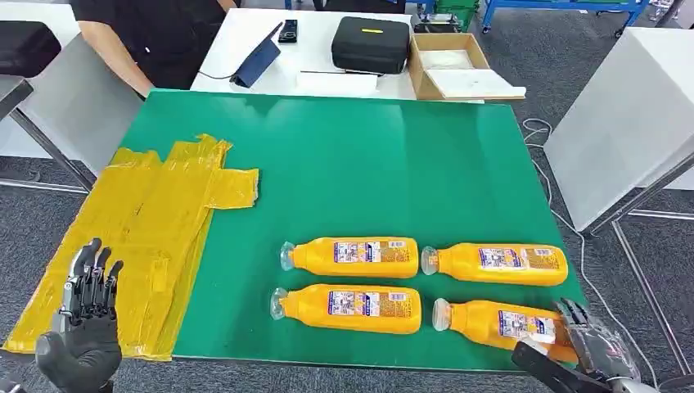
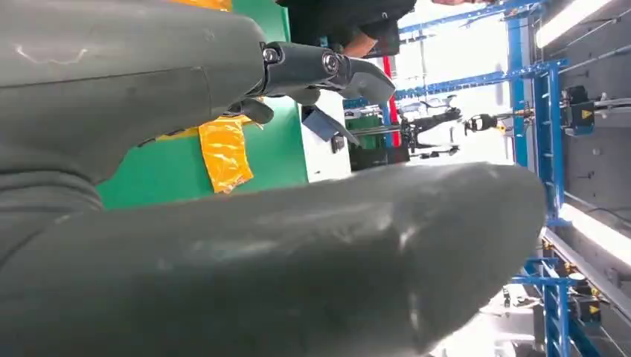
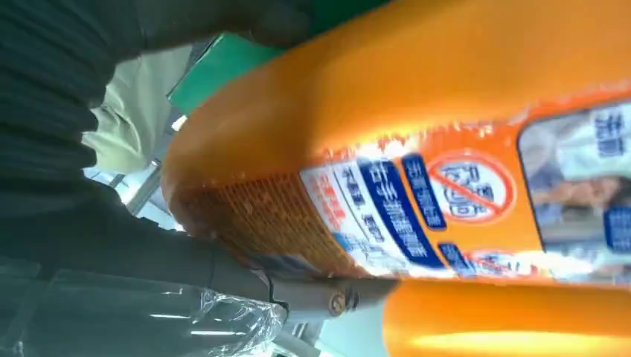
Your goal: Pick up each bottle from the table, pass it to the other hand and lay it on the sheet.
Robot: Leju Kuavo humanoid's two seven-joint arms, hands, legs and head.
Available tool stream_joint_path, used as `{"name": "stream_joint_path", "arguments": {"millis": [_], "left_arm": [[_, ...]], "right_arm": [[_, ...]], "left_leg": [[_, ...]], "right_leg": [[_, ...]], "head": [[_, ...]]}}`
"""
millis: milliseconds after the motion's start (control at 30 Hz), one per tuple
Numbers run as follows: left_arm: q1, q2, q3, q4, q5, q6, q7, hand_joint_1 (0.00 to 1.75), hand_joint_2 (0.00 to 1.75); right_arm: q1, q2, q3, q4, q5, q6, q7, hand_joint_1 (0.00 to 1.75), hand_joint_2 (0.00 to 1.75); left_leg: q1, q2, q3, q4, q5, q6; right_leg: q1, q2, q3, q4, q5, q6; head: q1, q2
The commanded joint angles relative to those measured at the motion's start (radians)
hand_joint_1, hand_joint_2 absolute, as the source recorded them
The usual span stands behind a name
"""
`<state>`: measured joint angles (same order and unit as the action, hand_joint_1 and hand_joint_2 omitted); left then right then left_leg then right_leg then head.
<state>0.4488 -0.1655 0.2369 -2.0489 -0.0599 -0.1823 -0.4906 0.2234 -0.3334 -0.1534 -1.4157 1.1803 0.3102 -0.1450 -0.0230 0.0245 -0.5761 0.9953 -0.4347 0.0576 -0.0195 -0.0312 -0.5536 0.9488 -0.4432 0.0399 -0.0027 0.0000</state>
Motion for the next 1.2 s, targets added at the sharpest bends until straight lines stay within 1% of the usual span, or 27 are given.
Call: {"name": "stream_joint_path", "arguments": {"millis": [33,67,100,167,200,267,300,400,500,533,567,600,633,667,700,733,767,800,833,1000,1033,1067,1100,1133,1167,1200], "left_arm": [[-0.025,0.052,-0.044,0.059,0.015,0.022,0.013,0.00,0.00],[-0.025,0.052,-0.044,0.059,0.015,0.022,0.013,0.00,0.00],[-0.025,0.052,-0.044,0.059,0.015,0.022,0.013,0.00,0.00],[-0.024,0.054,-0.043,0.060,0.020,0.021,0.012,0.00,0.00],[-0.028,0.054,-0.044,0.060,0.020,0.020,0.012,0.00,0.00],[-0.034,0.055,-0.045,0.067,0.022,0.020,0.012,0.00,0.00],[-0.038,0.055,-0.047,0.068,0.022,0.019,0.012,0.00,0.00],[-0.045,0.057,-0.049,0.076,0.023,0.019,0.013,0.00,0.00],[-0.045,0.057,-0.049,0.076,0.023,0.019,0.013,0.00,0.00],[-0.047,0.057,-0.050,0.076,0.023,0.018,0.013,0.00,0.00],[-0.051,0.058,-0.051,0.078,0.023,0.018,0.013,0.00,0.00],[-0.057,0.061,-0.055,0.086,0.023,0.016,0.012,0.00,0.00],[-0.063,0.064,-0.057,0.093,0.024,0.016,0.012,0.00,0.00],[-0.066,0.066,-0.059,0.096,0.026,0.016,0.012,0.00,0.00],[-0.070,0.066,-0.061,0.097,0.026,0.016,0.012,0.00,0.00],[-0.078,0.070,-0.067,0.108,0.028,0.018,0.012,0.00,0.00],[-0.084,0.075,-0.073,0.114,0.030,0.022,0.013,0.00,0.00],[-0.087,0.079,-0.077,0.115,0.032,0.026,0.013,0.00,0.00],[-0.090,0.080,-0.078,0.115,0.032,0.026,0.013,0.00,0.00],[-0.096,0.105,-0.096,0.130,0.046,0.046,0.009,0.00,0.00],[-0.094,0.107,-0.098,0.129,0.047,0.048,0.008,0.00,0.00],[-0.093,0.108,-0.100,0.128,0.048,0.049,0.007,0.00,0.00],[-0.092,0.109,-0.101,0.128,0.049,0.051,0.006,0.00,0.00],[-0.093,0.115,-0.106,0.130,0.053,0.055,0.005,0.00,0.00],[-0.095,0.117,-0.108,0.133,0.055,0.058,0.004,0.00,0.00],[-0.097,0.118,-0.109,0.134,0.058,0.060,0.004,0.00,0.00]], "right_arm": [[0.028,0.064,-0.041,0.025,0.017,0.029,-0.013,1.66,1.75],[0.028,0.064,-0.041,0.025,0.017,0.029,-0.013,1.68,1.75],[0.028,0.064,-0.041,0.025,0.017,0.029,-0.013,1.71,1.75],[0.028,0.066,-0.044,0.021,0.018,0.033,-0.013,1.69,1.75],[0.028,0.066,-0.044,0.022,0.018,0.033,-0.013,1.69,1.75],[0.028,0.066,-0.046,0.023,0.020,0.038,-0.014,1.71,1.75],[0.028,0.066,-0.047,0.024,0.020,0.038,-0.014,1.71,1.75],[0.027,0.066,-0.048,0.028,0.021,0.040,-0.014,1.71,1.75],[0.027,0.066,-0.048,0.028,0.021,0.040,-0.014,1.71,1.75],[0.029,0.066,-0.049,0.030,0.021,0.040,-0.014,1.69,1.75],[0.028,0.064,-0.051,0.030,0.021,0.041,-0.014,1.71,1.75],[0.030,0.067,-0.055,0.033,0.019,0.039,-0.016,1.71,1.75],[0.031,0.066,-0.058,0.035,0.021,0.042,-0.016,1.71,1.75],[0.033,0.067,-0.060,0.035,0.023,0.044,-0.016,1.73,1.75],[0.036,0.067,-0.062,0.037,0.022,0.044,-0.016,1.73,1.75],[0.037,0.068,-0.066,0.037,0.026,0.050,-0.016,1.26,1.75],[0.039,0.071,-0.072,0.037,0.031,0.056,-0.016,0.05,1.75],[0.038,0.072,-0.073,0.037,0.036,0.058,-0.015,0.00,1.75],[0.040,0.073,-0.073,0.038,0.036,0.058,-0.015,0.00,1.75],[0.046,0.079,-0.090,0.032,0.046,0.077,-0.017,0.00,1.75],[0.052,0.081,-0.094,0.025,0.047,0.080,-0.019,0.03,1.75],[0.055,0.082,-0.096,0.021,0.047,0.081,-0.020,0.03,1.75],[0.057,0.082,-0.097,0.019,0.047,0.082,-0.021,1.52,1.75],[0.063,0.083,-0.101,0.012,0.049,0.091,-0.026,1.75,1.75],[0.065,0.085,-0.105,0.010,0.050,0.095,-0.028,1.75,1.75],[0.066,0.087,-0.108,0.008,0.050,0.099,-0.030,1.75,1.75]], "left_leg": [[0.002,-0.005,0.003,-0.002,0.000,-0.005],[0.002,-0.004,0.003,-0.002,0.000,-0.004],[0.002,-0.006,0.003,-0.002,0.000,-0.006],[0.002,-0.004,0.002,-0.001,0.000,-0.004],[0.002,-0.005,0.003,-0.002,0.000,-0.006],[0.001,-0.004,0.002,-0.001,0.000,-0.004],[0.002,-0.005,0.003,-0.002,0.000,-0.006],[0.001,-0.003,0.002,-0.001,0.000,-0.003],[0.002,-0.005,0.004,-0.002,0.000,-0.006],[0.002,-0.004,0.003,-0.001,0.000,-0.004],[0.002,-0.004,0.002,-0.001,0.000,-0.003],[0.002,-0.005,0.004,-0.002,0.000,-0.005],[0.002,-0.004,0.003,-0.002,0.000,-0.004],[0.002,-0.006,0.004,-0.002,0.000,-0.005],[0.002,-0.005,0.003,-0.002,0.001,-0.004],[0.002,-0.007,0.004,-0.002,0.000,-0.006],[0.002,-0.006,0.003,-0.002,0.000,-0.004],[0.002,-0.004,0.002,-0.001,0.001,-0.003],[0.002,-0.007,0.003,-0.002,0.001,-0.005],[0.002,-0.005,0.003,-0.002,0.000,-0.004],[0.002,-0.004,0.003,-0.001,0.000,-0.003],[0.002,-0.005,0.003,-0.002,0.000,-0.005],[0.002,-0.007,0.004,-0.002,0.000,-0.007],[0.002,-0.006,0.003,-0.002,0.000,-0.004],[0.002,-0.004,0.003,-0.001,0.000,-0.003],[0.002,-0.007,0.003,-0.002,0.000,-0.005]], "right_leg": [[0.001,0.000,0.004,-0.002,-0.001,-0.003],[0.001,-0.001,0.004,-0.002,0.000,-0.003],[0.001,-0.001,0.004,-0.002,-0.001,-0.003],[0.001,-0.001,0.003,-0.002,0.000,-0.002],[0.001,0.000,0.004,-0.002,-0.001,-0.003],[0.001,-0.001,0.003,-0.002,0.000,-0.002],[0.001,-0.001,0.004,-0.002,-0.001,-0.003],[0.001,-0.001,0.002,-0.002,0.000,-0.002],[0.001,0.000,0.005,-0.002,-0.001,-0.004],[0.001,-0.001,0.003,-0.002,0.000,-0.003],[0.001,-0.001,0.003,-0.002,0.000,-0.002],[0.001,-0.001,0.004,-0.002,-0.001,-0.003],[0.000,-0.001,0.003,-0.002,0.000,-0.002],[0.001,-0.002,0.005,-0.002,-0.001,-0.003],[0.000,-0.002,0.004,-0.002,0.000,-0.002],[0.001,-0.002,0.005,-0.003,-0.001,-0.003],[0.001,-0.002,0.004,-0.002,-0.001,-0.003],[0.001,-0.002,0.003,-0.002,0.000,-0.002],[0.001,-0.003,0.004,-0.002,-0.001,-0.003],[0.001,-0.001,0.003,-0.002,0.000,-0.002],[0.000,-0.001,0.003,-0.002,0.000,-0.002],[0.001,-0.002,0.004,-0.002,-0.001,-0.003],[0.001,-0.002,0.005,-0.002,-0.001,-0.004],[0.001,-0.002,0.004,-0.002,-0.001,-0.003],[0.001,-0.002,0.003,-0.002,-0.001,-0.002],[0.001,-0.002,0.004,-0.002,-0.001,-0.003]], "head": [[0.000,0.000],[0.000,0.000],[0.000,0.000],[0.000,0.000],[0.000,0.000],[0.000,0.000],[0.000,0.000],[0.000,0.000],[0.000,0.000],[0.000,0.000],[0.000,0.000],[0.000,0.000],[0.000,0.000],[0.000,0.000],[0.000,0.000],[0.000,0.000],[0.000,0.000],[0.000,0.000],[0.000,0.000],[0.000,0.000],[0.000,0.000],[0.000,0.000],[0.000,0.000],[0.000,0.000],[0.000,0.000],[0.000,0.000]]}}
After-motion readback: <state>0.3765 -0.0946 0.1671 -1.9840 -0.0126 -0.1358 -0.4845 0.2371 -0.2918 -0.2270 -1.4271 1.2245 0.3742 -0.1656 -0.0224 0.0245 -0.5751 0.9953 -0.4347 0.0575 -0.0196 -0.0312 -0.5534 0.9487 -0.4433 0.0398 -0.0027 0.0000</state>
